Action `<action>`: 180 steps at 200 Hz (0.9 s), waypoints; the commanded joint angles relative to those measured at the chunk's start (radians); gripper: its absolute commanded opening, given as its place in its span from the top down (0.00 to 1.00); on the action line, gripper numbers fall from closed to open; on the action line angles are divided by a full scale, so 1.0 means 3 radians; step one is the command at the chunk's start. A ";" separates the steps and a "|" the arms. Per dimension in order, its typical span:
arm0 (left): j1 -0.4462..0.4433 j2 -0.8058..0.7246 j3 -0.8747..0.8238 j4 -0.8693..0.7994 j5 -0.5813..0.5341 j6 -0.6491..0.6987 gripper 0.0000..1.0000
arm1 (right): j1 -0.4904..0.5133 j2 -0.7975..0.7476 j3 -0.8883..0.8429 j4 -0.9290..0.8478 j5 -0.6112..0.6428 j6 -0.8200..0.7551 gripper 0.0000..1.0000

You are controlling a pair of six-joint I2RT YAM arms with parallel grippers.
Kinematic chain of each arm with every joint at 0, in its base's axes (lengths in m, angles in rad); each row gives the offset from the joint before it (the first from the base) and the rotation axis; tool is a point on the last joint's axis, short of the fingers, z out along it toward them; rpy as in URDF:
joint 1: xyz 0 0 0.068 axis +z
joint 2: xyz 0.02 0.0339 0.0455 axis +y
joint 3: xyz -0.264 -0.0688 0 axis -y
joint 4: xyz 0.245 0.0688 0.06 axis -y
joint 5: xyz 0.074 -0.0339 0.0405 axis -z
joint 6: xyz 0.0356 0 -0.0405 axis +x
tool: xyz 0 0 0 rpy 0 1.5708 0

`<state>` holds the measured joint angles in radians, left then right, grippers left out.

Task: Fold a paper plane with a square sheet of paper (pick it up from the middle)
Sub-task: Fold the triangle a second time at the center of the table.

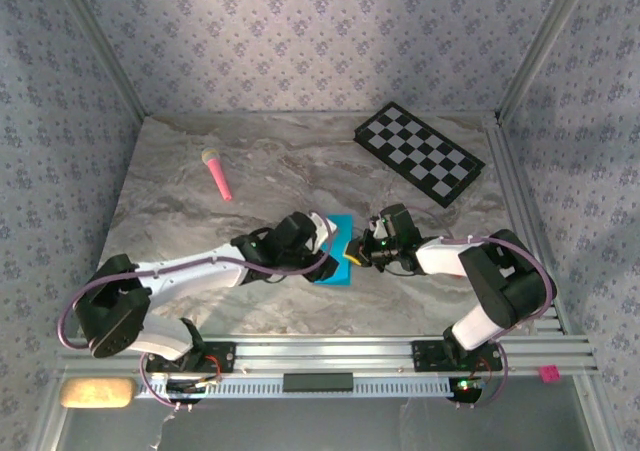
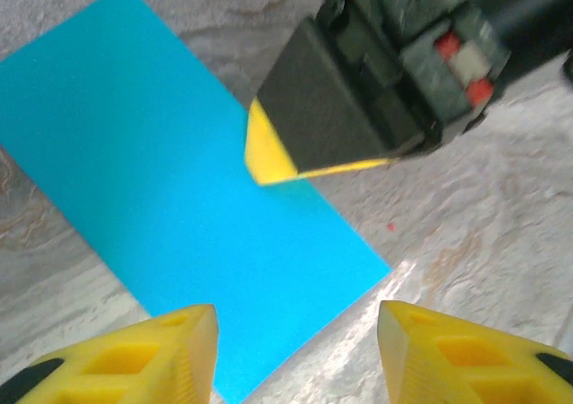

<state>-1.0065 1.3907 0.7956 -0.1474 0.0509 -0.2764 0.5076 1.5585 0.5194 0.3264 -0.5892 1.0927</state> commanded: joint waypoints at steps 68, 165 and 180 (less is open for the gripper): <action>-0.0873 0.0630 0.0254 -0.0075 -0.1347 0.0303 0.42 | 0.0036 -0.0072 0.0089 0.0000 0.0067 0.0105 0.93; -0.0989 0.0933 0.0356 0.0087 -0.1759 0.0313 0.53 | 0.0024 -0.0103 0.0071 -0.0023 0.0067 0.0099 0.93; -0.0990 0.0933 0.0365 0.0088 -0.1724 0.0313 0.60 | 0.0025 -0.0116 0.0063 -0.0022 0.0067 0.0100 0.93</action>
<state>-1.2964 1.6569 0.8768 -0.1314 -0.4465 -0.1902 0.5110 1.5467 0.5285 0.3264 -0.5793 1.1114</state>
